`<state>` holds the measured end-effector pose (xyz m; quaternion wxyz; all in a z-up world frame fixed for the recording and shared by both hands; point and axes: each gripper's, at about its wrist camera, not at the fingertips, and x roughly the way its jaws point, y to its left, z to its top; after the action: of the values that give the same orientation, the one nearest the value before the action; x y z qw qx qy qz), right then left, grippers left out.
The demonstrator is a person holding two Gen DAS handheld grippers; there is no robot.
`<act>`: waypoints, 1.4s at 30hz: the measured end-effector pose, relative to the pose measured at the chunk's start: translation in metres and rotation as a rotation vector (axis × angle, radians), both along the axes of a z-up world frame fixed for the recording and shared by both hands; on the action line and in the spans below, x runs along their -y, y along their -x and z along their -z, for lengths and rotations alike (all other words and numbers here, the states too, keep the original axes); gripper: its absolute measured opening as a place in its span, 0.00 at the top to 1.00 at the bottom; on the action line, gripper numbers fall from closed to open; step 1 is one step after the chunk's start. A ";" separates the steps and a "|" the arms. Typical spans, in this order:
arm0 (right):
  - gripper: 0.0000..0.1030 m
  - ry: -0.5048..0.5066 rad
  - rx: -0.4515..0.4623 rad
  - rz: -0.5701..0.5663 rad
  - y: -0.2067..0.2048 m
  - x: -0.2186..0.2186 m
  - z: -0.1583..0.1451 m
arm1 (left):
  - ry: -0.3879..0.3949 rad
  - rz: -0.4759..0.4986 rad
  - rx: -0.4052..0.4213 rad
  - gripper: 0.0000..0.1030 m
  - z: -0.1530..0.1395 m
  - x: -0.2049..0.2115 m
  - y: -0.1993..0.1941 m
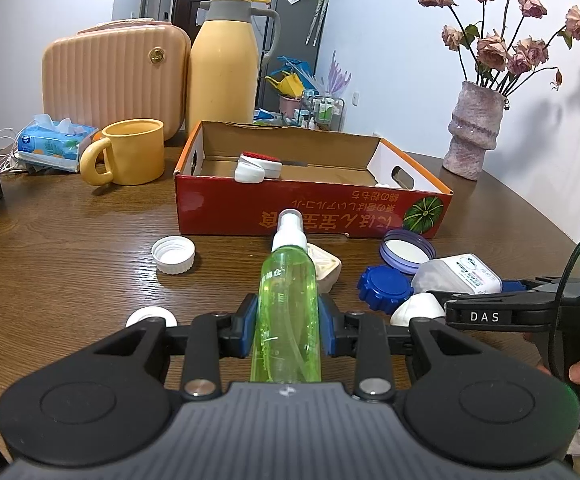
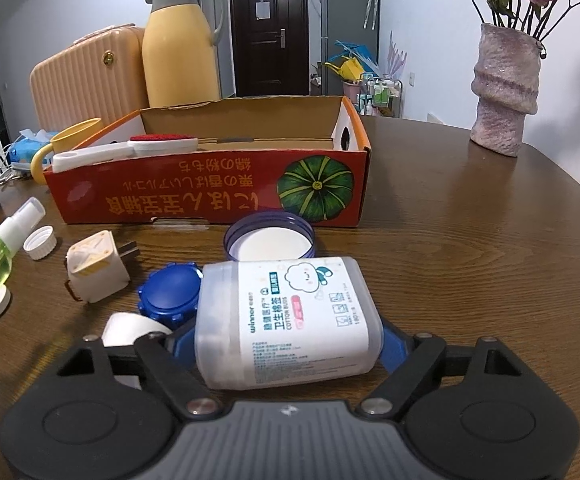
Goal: Organize rigid objects
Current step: 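Grasp the green spray bottle with the left tool while the right tool grasps the white wipes tub, then carry the green spray bottle and wipes tub into the box and release both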
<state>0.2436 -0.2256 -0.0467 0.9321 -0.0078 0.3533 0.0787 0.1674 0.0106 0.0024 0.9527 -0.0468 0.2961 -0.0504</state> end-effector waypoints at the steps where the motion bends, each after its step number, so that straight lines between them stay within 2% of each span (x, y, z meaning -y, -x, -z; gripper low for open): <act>1: 0.19 0.000 0.000 0.000 0.000 0.000 0.000 | 0.001 0.001 0.000 0.69 0.000 0.000 0.000; 22: 0.21 -0.012 0.042 -0.006 0.011 0.000 -0.009 | 0.003 0.005 0.022 0.69 -0.006 0.001 0.000; 42: 0.21 -0.024 0.140 -0.023 0.023 -0.002 -0.044 | 0.008 0.022 0.088 0.69 -0.036 0.011 -0.010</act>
<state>0.2203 -0.2235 -0.0024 0.9536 -0.0060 0.2863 0.0931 0.1771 -0.0007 0.0385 0.9640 -0.0450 0.2540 -0.0641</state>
